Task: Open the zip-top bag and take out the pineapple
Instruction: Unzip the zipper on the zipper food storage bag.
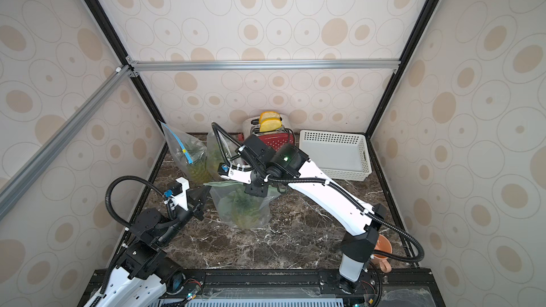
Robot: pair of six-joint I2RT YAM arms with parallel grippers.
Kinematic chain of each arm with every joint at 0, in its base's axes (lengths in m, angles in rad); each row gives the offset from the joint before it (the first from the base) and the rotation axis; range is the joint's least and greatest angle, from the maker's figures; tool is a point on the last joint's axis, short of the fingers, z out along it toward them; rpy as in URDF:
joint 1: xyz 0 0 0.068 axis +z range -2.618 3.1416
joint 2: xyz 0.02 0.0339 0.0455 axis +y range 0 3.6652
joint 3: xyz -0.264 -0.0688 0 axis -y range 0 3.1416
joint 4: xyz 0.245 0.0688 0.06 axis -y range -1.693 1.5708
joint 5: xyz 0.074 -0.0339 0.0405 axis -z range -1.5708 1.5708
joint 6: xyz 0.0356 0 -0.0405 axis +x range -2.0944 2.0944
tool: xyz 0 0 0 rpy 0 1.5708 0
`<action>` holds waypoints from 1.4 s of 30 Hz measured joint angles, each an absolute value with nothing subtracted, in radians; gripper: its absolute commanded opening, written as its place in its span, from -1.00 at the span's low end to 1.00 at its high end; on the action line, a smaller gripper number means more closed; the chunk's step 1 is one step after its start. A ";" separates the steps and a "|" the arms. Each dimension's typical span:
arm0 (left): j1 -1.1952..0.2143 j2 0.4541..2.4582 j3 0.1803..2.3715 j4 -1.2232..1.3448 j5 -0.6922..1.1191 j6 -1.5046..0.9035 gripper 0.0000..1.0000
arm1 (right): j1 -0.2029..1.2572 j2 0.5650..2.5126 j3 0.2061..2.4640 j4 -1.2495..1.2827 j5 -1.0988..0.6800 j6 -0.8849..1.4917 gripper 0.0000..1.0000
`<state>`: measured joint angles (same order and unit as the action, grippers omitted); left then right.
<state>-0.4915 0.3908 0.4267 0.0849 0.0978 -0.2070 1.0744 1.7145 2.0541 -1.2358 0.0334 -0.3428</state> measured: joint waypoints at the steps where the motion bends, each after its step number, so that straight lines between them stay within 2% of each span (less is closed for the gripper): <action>1: -0.491 0.386 0.427 0.080 0.087 -0.207 -1.00 | 1.072 1.707 2.044 -1.242 0.040 -0.339 -0.78; 23: -0.488 0.345 0.422 0.013 -0.047 -0.214 -1.00 | 1.021 1.478 1.803 -1.261 0.115 -0.241 -0.73; 25: -0.488 0.346 0.422 0.014 -0.046 -0.217 -1.00 | 1.020 1.473 1.794 -1.253 0.113 -0.239 -0.63; 29: -0.477 0.347 0.420 0.014 -0.066 -0.224 -1.00 | 1.009 1.468 1.788 -1.267 0.135 -0.235 -0.30; 31: -0.476 0.347 0.420 0.014 -0.065 -0.229 -0.98 | 1.008 1.467 1.789 -1.264 0.138 -0.235 -0.25; 35: -0.475 0.347 0.420 0.018 -0.044 -0.241 -0.61 | 1.007 1.473 1.840 -1.263 0.134 -0.218 -0.27; 38: -0.472 0.346 0.420 0.032 -0.014 -0.259 -0.27 | 1.008 1.509 1.981 -1.271 0.118 -0.179 -0.33; 42: -0.472 0.337 0.420 0.036 0.023 -0.278 -0.10 | 1.034 1.630 2.231 -1.310 0.094 -0.107 -0.42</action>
